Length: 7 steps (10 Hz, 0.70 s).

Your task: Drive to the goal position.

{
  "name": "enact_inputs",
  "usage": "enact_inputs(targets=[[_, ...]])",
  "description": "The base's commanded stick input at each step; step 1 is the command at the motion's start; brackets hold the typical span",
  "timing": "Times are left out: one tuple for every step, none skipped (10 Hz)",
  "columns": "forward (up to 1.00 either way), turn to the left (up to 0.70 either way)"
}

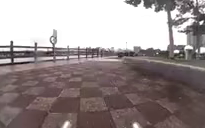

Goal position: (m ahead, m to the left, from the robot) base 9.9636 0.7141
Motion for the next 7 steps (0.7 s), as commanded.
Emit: enact_inputs(targets=[[0.7,0.0],[0.7,0.0],[0.7,0.0],[0.7,0.0],[0.7,0.0],[0.7,0.0],[0.7,0.0]])
